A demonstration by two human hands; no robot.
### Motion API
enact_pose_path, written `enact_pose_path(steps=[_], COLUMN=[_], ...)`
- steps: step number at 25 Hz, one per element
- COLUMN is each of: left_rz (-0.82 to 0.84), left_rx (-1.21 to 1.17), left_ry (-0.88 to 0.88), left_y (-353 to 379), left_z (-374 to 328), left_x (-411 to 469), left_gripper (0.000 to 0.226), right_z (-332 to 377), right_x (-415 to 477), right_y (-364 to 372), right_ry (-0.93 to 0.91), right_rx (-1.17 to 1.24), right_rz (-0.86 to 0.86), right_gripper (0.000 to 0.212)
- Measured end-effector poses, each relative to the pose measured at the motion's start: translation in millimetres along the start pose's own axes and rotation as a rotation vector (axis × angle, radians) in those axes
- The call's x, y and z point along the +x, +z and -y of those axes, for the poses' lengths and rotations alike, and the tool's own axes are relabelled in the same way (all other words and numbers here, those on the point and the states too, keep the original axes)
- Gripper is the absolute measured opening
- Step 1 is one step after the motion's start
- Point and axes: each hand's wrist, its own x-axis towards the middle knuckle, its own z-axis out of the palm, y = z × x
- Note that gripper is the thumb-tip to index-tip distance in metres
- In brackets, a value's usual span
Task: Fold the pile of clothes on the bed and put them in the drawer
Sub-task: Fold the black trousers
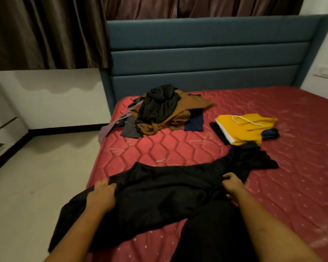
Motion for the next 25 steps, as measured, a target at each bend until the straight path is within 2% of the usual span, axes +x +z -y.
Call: enact_pose_path(steps=[3,6,8,10,12,14,16,19,22,24,25], left_rz=[0.176,0.359,0.455,0.514,0.532,0.544,0.567,0.56,0.534,0.536,0.546], left_rx=[-0.072,-0.129,-0.155,-0.185,-0.184,-0.165,-0.138,-0.124,-0.161,-0.364,-0.577], left_ry=[0.246,0.358,0.344,0.27,0.205,0.177,0.159,0.157,0.188,0.228,0.225], left_y=[20,39,48,53,52,54,56,58,57,54,46], left_z=[-69,-128,-154,-172,-187,-200,-206,-206,-199,-188,-178], left_x=[18,22,22,21,22,24,27,31,32,38,40], left_gripper=[0.056,0.065,0.065,0.062,0.064,0.073,0.083,0.092,0.095,0.093,0.095], right_z=[-23,-7,-1,7,12,17,19,27,49,78,95], right_x=[16,9,12,10,4,0,3,13,20,7,-9], right_y=[-5,-10,-8,-4,-4,-10,-18,-30,-24,-8,2], right_ry=[0.237,0.338,0.385,0.446,0.501,0.488,0.391,0.318,0.244,0.036,-0.096], right_rx=[0.515,0.947,1.089,1.181,1.204,1.25,1.321,1.448,1.412,1.234,1.049], right_rz=[-0.108,-0.108,-0.099,0.015,0.192,0.297,0.275,0.177,0.071,-0.054,-0.067], right_gripper=[0.048,0.054,0.044,0.016,0.015,0.012,0.022,0.015,0.028,0.049,0.052])
